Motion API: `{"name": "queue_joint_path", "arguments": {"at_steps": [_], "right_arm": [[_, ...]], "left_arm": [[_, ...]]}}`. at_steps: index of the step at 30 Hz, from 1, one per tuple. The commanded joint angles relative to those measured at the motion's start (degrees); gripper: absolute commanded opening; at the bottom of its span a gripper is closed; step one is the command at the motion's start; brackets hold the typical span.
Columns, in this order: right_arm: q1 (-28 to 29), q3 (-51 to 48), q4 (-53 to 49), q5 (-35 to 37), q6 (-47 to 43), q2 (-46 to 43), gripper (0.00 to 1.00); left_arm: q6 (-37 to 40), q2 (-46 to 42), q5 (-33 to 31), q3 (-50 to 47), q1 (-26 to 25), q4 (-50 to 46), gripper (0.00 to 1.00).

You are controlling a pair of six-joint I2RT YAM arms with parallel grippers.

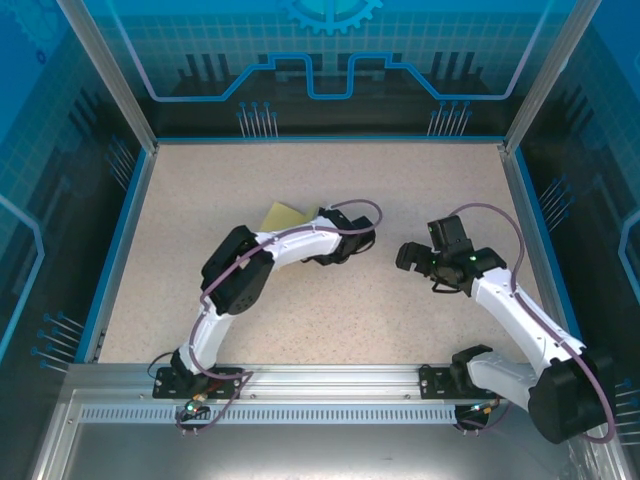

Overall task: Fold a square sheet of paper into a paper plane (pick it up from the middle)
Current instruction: Turn over the paper at the center of the table.

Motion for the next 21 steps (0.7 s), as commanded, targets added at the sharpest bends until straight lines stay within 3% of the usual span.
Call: {"name": "queue_joint_path", "arguments": {"at_steps": [1,11,21], "right_arm": [[-2.0,-0.1,-3.1,2.6,2.3,-0.3,0.99],[-4.4,-0.2,-4.9,3.5,3.6,-1.0,0.99],[-5.3,-0.6,-4.2,1.8,3.4,-0.9,0.99]], "left_arm": [[-1.1,3.4,-2.7,2.5,-2.1,-2.0,0.03],[-2.6,9.3,-0.9,5.0,-6.8,-1.6,0.03],[-3.5,10.1,0.6,4.2,-7.7,-1.3,0.04]]}}
